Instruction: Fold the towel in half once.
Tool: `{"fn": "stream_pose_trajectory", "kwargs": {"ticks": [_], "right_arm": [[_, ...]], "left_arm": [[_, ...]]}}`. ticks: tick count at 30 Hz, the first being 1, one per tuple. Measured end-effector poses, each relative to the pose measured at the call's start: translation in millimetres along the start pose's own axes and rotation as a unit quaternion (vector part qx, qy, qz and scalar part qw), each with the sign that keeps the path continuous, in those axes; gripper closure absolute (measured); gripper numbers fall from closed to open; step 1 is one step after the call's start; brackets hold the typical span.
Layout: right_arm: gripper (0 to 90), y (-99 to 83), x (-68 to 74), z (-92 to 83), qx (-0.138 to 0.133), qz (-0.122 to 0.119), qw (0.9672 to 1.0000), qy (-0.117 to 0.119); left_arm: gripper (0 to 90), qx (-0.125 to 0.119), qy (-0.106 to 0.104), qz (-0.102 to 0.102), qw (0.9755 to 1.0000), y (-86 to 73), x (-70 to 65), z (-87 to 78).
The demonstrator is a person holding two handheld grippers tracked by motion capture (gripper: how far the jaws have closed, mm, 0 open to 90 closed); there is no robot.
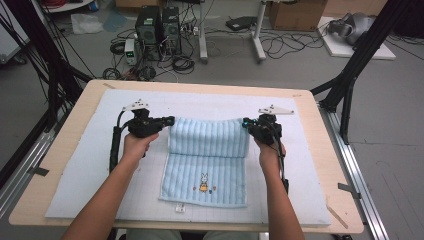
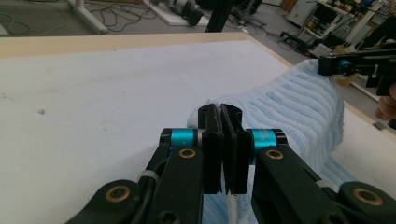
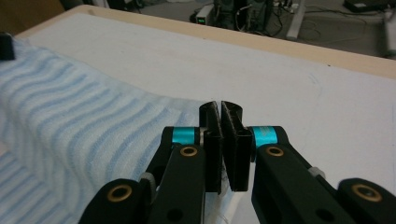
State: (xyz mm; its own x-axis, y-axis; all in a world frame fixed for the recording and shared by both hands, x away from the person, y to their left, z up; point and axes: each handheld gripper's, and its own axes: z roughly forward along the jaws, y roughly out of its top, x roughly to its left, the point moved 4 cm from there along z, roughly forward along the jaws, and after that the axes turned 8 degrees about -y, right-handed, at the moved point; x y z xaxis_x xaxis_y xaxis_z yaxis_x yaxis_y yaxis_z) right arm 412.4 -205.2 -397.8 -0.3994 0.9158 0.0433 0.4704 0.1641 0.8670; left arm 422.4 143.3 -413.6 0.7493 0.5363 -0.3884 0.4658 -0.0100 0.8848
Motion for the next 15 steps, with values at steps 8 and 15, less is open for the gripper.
{"fn": "stream_pose_trajectory", "kwargs": {"ticks": [8, 15], "right_arm": [[87.2, -24.0, 19.7, -28.4, -0.007, -0.015, 0.9996, 0.023], [87.0, -49.3, 32.3, -48.6, -0.013, -0.013, 0.999, 0.041]], "left_arm": [[86.5, 0.001, -0.027, 0.006, 0.9996, -24.0, -22.2, -15.9], [86.2, 0.008, -0.047, 0.011, 0.9988, -40.8, -36.3, -30.4]]}}
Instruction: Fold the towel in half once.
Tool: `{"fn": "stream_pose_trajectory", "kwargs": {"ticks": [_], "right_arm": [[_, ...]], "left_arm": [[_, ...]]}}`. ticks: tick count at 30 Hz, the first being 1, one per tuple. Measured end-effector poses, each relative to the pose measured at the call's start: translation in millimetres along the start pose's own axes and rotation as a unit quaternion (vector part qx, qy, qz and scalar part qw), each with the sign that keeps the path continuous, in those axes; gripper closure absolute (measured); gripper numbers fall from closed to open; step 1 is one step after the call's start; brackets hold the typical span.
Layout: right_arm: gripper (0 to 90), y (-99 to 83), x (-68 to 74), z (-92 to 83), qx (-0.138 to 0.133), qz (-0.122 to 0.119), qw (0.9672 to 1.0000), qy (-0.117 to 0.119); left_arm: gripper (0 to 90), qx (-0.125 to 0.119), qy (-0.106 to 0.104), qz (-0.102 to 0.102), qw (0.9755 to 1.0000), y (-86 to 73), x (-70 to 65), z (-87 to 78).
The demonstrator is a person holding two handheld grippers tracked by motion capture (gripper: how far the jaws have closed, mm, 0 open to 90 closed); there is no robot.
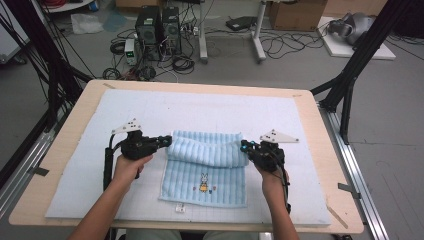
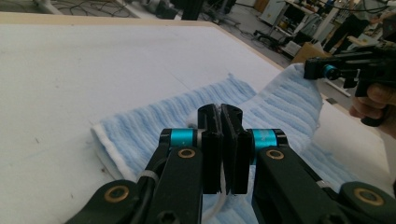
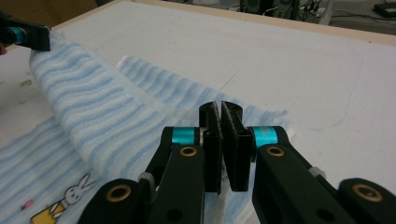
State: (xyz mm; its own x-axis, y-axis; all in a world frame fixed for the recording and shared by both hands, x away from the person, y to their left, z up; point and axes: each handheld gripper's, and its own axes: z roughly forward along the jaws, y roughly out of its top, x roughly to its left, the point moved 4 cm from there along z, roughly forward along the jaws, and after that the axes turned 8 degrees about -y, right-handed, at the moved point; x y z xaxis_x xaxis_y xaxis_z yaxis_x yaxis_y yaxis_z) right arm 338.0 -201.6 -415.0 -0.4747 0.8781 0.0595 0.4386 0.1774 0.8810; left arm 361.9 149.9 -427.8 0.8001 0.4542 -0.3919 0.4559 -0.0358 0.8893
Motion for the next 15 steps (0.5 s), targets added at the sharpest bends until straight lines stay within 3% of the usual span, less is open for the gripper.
{"fn": "stream_pose_trajectory", "kwargs": {"ticks": [4, 8, 15], "right_arm": [[86.9, -14.0, 6.2, -9.7, 0.004, -0.009, 1.0, 0.003], [86.9, -25.8, 10.5, -17.2, 0.002, 0.0, 0.9998, 0.017], [86.8, -46.2, 23.8, -29.9, 0.002, -0.01, 0.9994, 0.034]], "left_arm": [[85.5, 0.01, -0.004, 0.0, 0.9999, -13.6, -4.4, -5.5], [85.3, 0.012, -0.003, 0.001, 0.9999, -25.6, -9.3, -10.5], [85.6, 0.033, -0.009, 0.018, 0.9993, -39.9, -22.9, -20.4]]}}
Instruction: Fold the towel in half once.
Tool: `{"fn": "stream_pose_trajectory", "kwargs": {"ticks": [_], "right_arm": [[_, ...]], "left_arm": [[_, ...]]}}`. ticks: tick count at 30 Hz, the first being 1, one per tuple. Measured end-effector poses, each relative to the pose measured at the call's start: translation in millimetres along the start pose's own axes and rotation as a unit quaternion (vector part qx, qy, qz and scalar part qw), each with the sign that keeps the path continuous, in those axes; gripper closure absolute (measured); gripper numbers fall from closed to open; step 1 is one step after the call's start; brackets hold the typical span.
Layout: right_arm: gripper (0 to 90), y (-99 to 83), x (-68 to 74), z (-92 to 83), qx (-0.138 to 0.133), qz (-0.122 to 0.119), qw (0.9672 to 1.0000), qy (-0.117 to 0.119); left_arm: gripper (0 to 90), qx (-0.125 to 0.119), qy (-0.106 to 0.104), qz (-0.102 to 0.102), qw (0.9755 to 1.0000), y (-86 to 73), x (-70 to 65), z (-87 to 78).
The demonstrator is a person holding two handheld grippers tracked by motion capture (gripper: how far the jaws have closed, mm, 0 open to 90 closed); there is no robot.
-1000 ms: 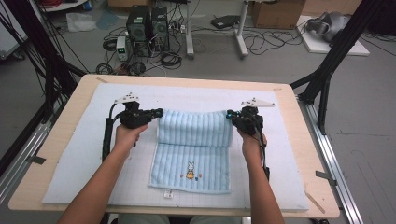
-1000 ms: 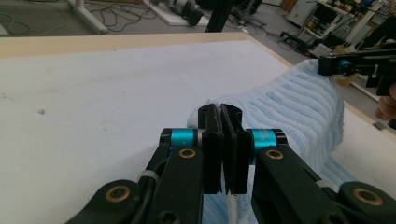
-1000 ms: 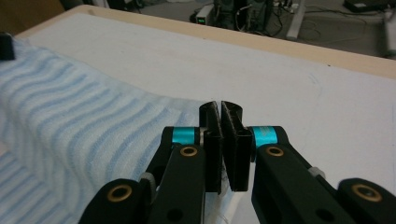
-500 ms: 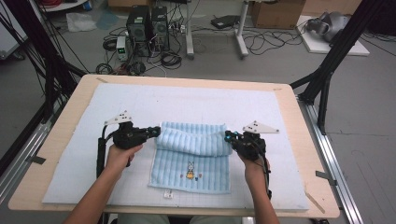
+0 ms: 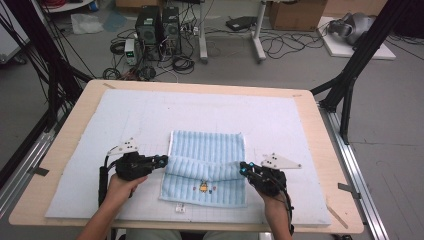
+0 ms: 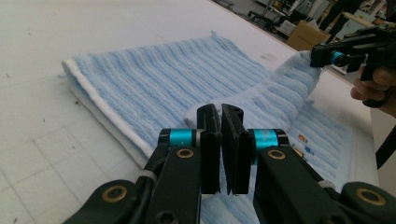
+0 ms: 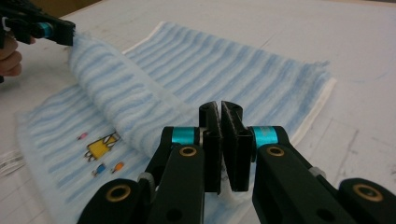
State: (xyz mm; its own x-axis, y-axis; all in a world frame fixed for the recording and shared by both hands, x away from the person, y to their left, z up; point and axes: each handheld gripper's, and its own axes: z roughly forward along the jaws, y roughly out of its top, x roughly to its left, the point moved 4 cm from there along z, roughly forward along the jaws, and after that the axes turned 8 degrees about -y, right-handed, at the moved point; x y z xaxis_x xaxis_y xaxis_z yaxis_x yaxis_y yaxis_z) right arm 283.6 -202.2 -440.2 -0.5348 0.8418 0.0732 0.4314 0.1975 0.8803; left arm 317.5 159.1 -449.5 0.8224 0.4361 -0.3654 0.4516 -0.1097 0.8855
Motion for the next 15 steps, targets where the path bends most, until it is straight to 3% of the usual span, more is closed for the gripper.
{"fn": "stream_pose_trajectory", "kwargs": {"ticks": [2, 7, 9, 12, 15], "right_arm": [[86.8, -5.3, 2.0, -4.7, 0.0, 0.001, 1.0, 0.001], [83.0, -18.3, 3.5, -13.6, 0.012, -0.006, 0.9999, -0.002], [73.0, -20.8, 0.3, -15.7, 0.013, -0.001, 0.9999, -0.006], [64.9, -17.5, -7.5, -19.5, 0.004, 0.02, 0.9997, -0.014], [60.4, -10.5, -15.2, -17.8, 0.002, 0.021, 0.9992, -0.034]], "left_arm": [[87.1, -0.002, -0.004, -0.006, 1.0, -2.4, -1.5, -3.4], [85.9, -0.01, 0.008, -0.013, 0.9998, -5.0, 0.8, -8.5], [78.5, -0.013, 0.018, -0.026, 0.9994, -3.0, 5.6, -6.9], [61.2, -0.011, 0.037, -0.051, 0.998, 1.3, 17.1, -2.7], [53.8, -0.012, 0.056, -0.052, 0.997, 8.0, 28.7, 2.3]]}}
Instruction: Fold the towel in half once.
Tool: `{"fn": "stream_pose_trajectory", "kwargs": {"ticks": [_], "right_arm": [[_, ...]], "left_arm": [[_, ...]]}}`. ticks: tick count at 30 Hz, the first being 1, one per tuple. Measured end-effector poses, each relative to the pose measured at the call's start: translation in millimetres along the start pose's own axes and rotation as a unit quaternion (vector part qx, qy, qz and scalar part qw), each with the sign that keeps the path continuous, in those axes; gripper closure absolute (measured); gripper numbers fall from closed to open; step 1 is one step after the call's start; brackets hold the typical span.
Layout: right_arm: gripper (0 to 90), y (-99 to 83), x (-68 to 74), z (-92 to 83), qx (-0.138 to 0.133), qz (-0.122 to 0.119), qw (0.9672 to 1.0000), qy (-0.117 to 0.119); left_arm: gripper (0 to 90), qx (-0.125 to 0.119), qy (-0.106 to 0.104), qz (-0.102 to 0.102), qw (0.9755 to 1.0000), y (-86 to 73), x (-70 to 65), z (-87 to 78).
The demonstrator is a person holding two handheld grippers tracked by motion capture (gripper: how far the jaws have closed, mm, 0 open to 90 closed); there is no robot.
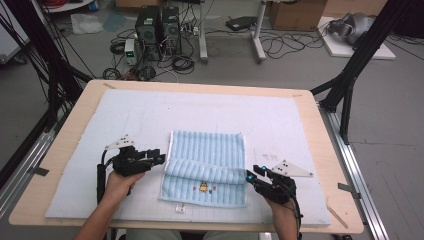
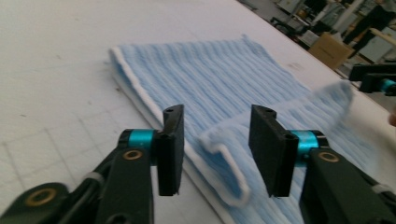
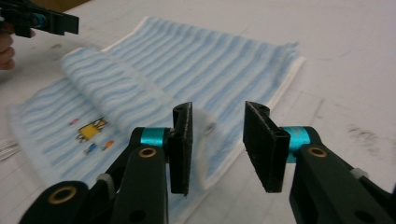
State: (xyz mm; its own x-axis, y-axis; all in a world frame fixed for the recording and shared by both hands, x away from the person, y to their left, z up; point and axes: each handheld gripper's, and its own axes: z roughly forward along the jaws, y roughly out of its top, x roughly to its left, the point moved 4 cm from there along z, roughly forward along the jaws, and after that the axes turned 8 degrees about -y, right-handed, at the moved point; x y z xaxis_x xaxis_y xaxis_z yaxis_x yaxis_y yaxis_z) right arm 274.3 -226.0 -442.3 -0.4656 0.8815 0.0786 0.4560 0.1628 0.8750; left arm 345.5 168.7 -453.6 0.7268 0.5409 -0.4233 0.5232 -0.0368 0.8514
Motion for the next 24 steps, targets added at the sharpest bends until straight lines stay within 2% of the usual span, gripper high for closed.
{"fn": "stream_pose_trajectory", "kwargs": {"ticks": [4, 6, 7, 8, 9, 10, 12, 13, 16, 20, 22, 24], "right_arm": [[58.1, 11.1, -7.2, 9.1, -0.002, 0.006, 0.9998, -0.018], [58.5, 17.4, -11.3, 14.5, -0.002, 0.012, 0.9997, -0.022], [58.9, 20.8, -13.8, 17.7, -0.005, 0.009, 0.9996, -0.027], [58.9, 23.6, -15.2, 20.4, -0.003, 0.012, 0.9995, -0.03], [58.9, 25.6, -16.5, 22.7, -0.004, 0.012, 0.9995, -0.03], [59.0, 28.4, -18.2, 25.4, -0.004, 0.012, 0.9994, -0.032], [59.0, 30.9, -19.1, 28.6, -0.003, 0.012, 0.9994, -0.033], [58.9, 31.3, -18.8, 29.5, 0.0, 0.013, 0.9993, -0.035], [59.0, 31.1, -19.7, 31.6, 0.003, 0.008, 0.9993, -0.035], [59.0, 29.9, -21.4, 30.1, 0.003, 0.011, 0.9993, -0.037], [58.9, 29.3, -22.9, 29.7, 0.001, 0.011, 0.9992, -0.038], [59.0, 28.6, -24.1, 29.5, 0.002, 0.013, 0.9992, -0.038]], "left_arm": [[57.3, -0.004, 0.013, 0.018, 0.9997, 12.6, 10.1, 9.5], [59.6, 0.009, 0.02, 0.022, 0.9995, 19.5, 16.2, 16.1], [60.1, 0.007, 0.028, 0.024, 0.9993, 22.6, 19.0, 19.0], [61.6, 0.014, 0.028, 0.026, 0.9992, 24.8, 21.3, 21.5], [61.9, 0.029, 0.038, 0.029, 0.9984, 28.0, 25.1, 25.9], [61.9, 0.032, 0.043, 0.029, 0.9981, 29.7, 27.8, 29.5], [61.9, 0.036, 0.048, 0.028, 0.9978, 31.4, 32.3, 37.3], [61.9, 0.048, 0.047, 0.024, 0.9974, 31.5, 34.8, 41.4], [60.2, 0.06, 0.053, 0.013, 0.9967, 29.7, 39.5, 53.6], [55.4, 0.065, 0.066, -0.001, 0.9957, 26.1, 42.5, 61.5], [56.5, 0.069, 0.075, -0.004, 0.9948, 24.7, 43.9, 62.3], [63.0, 0.073, 0.076, -0.002, 0.9945, 23.5, 43.8, 63.3]]}}
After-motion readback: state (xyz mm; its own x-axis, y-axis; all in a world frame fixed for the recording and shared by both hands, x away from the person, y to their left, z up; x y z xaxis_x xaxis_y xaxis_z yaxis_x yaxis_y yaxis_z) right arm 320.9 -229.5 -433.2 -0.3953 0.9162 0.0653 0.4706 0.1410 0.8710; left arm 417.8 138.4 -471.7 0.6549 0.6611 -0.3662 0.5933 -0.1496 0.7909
